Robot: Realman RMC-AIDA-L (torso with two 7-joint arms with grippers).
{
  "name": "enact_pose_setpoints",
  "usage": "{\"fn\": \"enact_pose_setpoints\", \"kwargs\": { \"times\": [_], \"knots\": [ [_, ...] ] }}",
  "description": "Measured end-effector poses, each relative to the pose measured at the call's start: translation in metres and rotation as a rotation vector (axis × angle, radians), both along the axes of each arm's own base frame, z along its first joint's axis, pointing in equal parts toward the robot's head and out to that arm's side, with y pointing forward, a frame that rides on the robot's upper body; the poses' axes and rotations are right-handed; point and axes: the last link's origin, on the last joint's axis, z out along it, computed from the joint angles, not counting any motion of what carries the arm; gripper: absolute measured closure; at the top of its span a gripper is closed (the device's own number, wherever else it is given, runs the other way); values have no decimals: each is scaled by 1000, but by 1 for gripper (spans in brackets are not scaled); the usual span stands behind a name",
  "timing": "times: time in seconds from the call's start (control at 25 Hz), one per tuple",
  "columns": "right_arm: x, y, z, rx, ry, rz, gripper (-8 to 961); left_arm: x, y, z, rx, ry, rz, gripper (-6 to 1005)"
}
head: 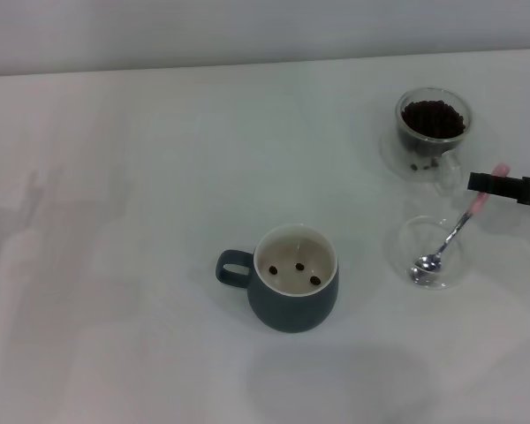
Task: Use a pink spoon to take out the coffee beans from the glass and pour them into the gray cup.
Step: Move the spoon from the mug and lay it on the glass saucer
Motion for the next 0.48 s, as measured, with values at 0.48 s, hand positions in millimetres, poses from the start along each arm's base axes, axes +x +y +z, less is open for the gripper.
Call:
{"fn": "enact_pose_setpoints", "kwargs": {
  "times": [0.48],
  "knots": [
    [6, 1, -1, 5, -17, -48, 583, 0, 0, 0, -1, 1, -1, 136]
  ]
}}
